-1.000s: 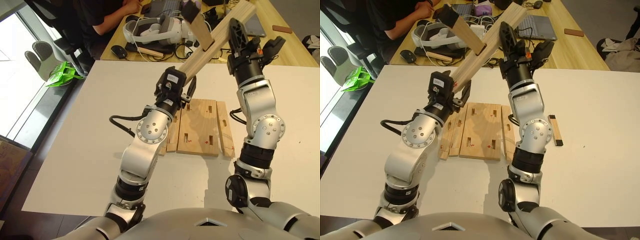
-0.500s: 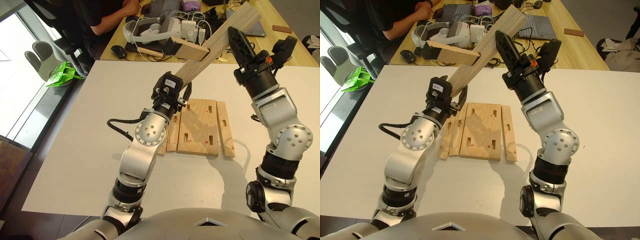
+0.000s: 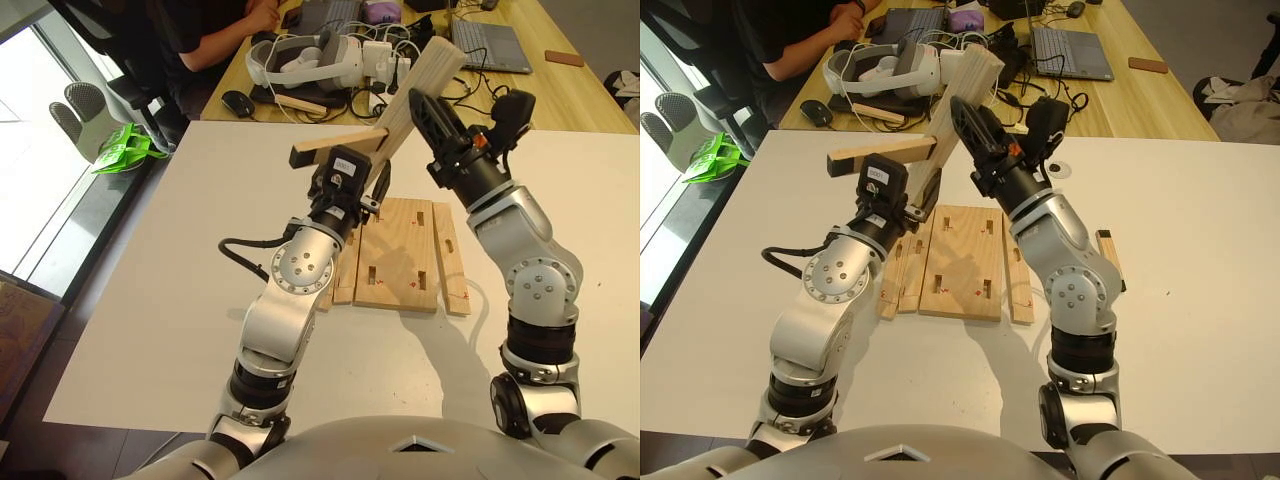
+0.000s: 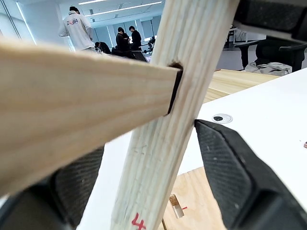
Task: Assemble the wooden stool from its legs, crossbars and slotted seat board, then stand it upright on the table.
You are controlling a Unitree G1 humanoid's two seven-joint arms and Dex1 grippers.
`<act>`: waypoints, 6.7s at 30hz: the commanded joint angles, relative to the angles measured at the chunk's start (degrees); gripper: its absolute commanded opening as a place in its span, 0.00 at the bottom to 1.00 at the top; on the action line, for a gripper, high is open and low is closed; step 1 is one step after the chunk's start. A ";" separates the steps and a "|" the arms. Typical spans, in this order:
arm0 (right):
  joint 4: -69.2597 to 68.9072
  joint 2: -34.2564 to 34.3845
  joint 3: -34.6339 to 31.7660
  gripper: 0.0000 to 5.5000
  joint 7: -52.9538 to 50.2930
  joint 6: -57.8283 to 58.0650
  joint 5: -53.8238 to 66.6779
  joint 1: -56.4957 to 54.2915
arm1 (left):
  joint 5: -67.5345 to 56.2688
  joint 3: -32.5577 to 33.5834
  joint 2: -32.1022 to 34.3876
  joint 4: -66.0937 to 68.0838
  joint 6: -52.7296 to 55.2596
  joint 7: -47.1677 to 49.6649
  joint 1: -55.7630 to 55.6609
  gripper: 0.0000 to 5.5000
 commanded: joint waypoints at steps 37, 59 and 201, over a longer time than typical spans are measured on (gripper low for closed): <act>3.29 -0.63 -18.96 0.18 -14.55 5.80 -6.01 -2.51 | -0.25 2.05 -0.22 -5.95 2.26 0.16 5.57 0.59; -36.99 -4.15 7.61 0.18 -45.37 23.98 -16.75 19.82 | -16.66 20.98 2.98 3.49 8.50 -7.13 -12.25 0.59; 3.67 -6.44 8.68 0.18 -5.31 -14.85 -38.21 9.83 | -16.78 17.55 1.36 0.17 4.90 -0.25 -5.06 0.59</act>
